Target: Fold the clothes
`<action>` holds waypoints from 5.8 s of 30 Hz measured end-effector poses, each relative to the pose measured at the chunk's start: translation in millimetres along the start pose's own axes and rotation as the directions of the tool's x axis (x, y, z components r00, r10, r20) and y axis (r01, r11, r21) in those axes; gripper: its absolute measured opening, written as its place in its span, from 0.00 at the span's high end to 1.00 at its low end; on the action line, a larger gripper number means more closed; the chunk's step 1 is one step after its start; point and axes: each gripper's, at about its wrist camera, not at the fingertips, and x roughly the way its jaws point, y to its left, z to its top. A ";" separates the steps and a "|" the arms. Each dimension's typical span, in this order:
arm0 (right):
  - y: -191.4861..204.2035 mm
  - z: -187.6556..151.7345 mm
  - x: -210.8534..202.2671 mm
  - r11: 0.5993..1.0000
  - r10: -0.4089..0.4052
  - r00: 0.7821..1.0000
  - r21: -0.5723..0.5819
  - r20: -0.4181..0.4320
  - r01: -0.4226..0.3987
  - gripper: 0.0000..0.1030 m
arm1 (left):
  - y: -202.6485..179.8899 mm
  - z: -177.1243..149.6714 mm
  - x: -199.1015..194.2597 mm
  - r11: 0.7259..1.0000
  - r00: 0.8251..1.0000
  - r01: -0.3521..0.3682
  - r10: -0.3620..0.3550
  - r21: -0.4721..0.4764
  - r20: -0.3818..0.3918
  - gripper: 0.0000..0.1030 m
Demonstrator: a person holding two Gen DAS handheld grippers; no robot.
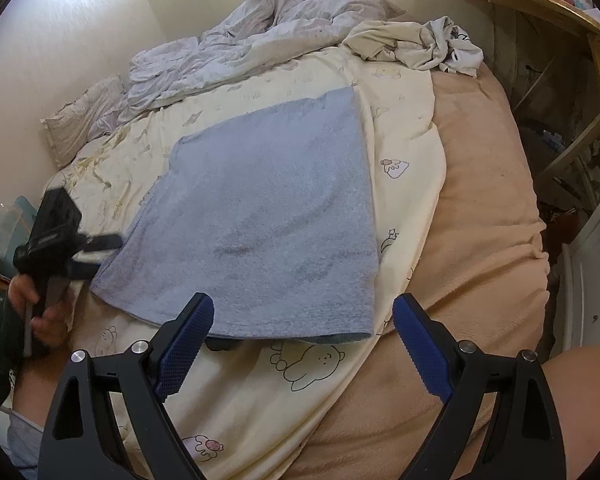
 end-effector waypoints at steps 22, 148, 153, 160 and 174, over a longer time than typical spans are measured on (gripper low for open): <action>-95.8 91.6 88.2 0.875 0.483 0.836 0.166 -0.259 -0.454 0.09 | 20.0 2.6 -0.2 0.994 0.994 0.019 -0.007 -0.108 0.108 0.51; 432.6 167.0 308.1 0.919 0.128 0.950 -0.325 -0.285 -0.222 0.72 | 140.5 239.6 -183.6 0.480 0.604 -0.725 0.788 0.495 0.120 0.56; 441.3 151.9 355.7 0.935 0.055 0.927 -0.307 -0.371 -0.178 0.72 | 160.0 220.0 -143.5 0.435 0.557 -0.708 0.828 0.556 0.060 0.54; 425.3 139.0 324.2 0.909 0.096 0.919 -0.342 -0.383 -0.237 0.74 | 172.0 206.9 -166.1 0.442 0.459 -0.846 0.888 0.299 -0.014 0.29; 339.4 154.0 102.2 0.918 0.169 0.983 -0.352 -0.066 -0.181 0.08 | -20.3 75.4 -185.6 0.530 0.481 -0.843 0.817 -0.087 0.318 0.28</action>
